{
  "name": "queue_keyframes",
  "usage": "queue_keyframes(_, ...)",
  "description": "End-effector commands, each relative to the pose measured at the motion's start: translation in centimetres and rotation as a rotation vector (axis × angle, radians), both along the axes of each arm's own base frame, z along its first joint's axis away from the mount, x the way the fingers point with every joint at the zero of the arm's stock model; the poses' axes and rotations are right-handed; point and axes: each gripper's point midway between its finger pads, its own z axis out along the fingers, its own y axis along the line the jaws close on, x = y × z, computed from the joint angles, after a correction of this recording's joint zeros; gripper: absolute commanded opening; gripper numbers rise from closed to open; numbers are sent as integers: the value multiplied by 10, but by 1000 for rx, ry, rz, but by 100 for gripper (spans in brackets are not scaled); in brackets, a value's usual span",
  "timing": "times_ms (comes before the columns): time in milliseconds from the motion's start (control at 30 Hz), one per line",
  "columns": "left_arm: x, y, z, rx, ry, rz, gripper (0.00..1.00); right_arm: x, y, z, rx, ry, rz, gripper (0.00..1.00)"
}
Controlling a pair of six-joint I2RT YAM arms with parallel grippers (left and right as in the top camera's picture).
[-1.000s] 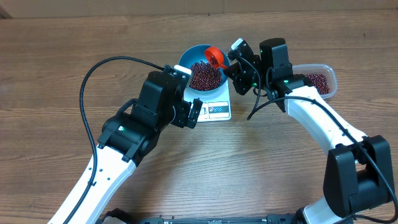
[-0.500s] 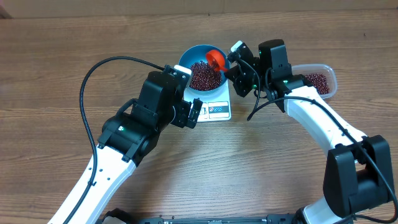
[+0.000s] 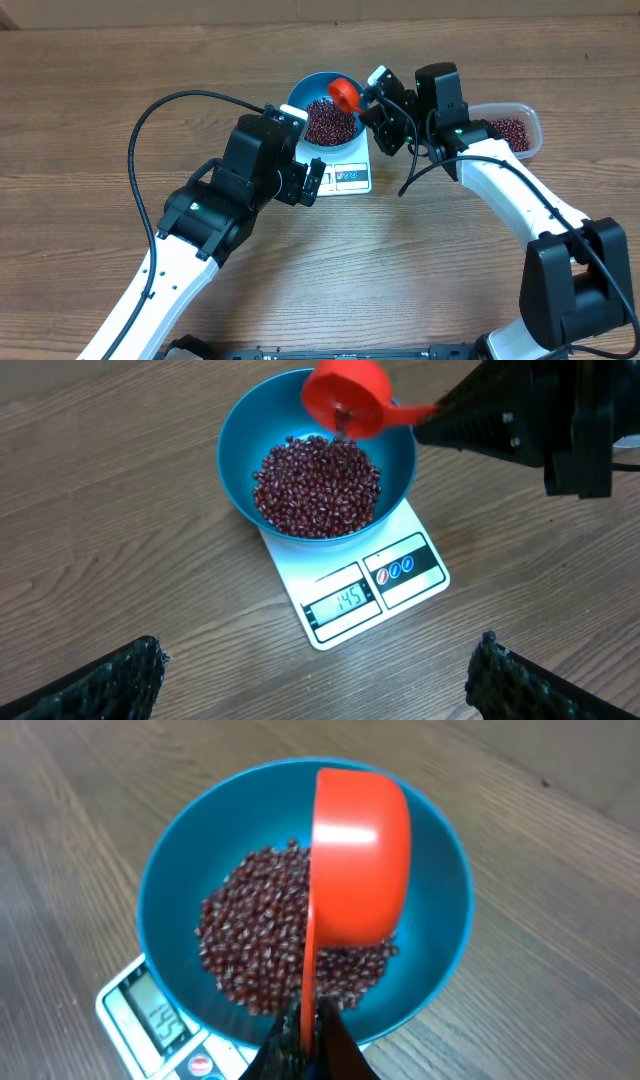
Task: Scoop item into bowl and weigh 150g on scale
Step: 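Move the red scoop right back over the bean tub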
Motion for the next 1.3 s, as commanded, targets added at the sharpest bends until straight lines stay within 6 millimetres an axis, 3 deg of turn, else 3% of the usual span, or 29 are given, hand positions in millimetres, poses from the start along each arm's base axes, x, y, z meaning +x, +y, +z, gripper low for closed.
queue_keyframes(0, 4, 1, 8, -1, -21, 7, 100, 5, 0, 12, -46, -89, 34, 4)
queue_keyframes(700, 4, 1, 8, -1, -21, 7, 100, 10, -4, 16, -65, -117, 9, 4)
queue_keyframes(1100, 4, 1, 8, -1, -21, 7, 99, 4, -6, 55, -68, -219, 32, 4)
queue_keyframes(1267, 4, 1, 8, -1, -21, 7, 100, 13, -27, 67, -96, -224, -129, 4)
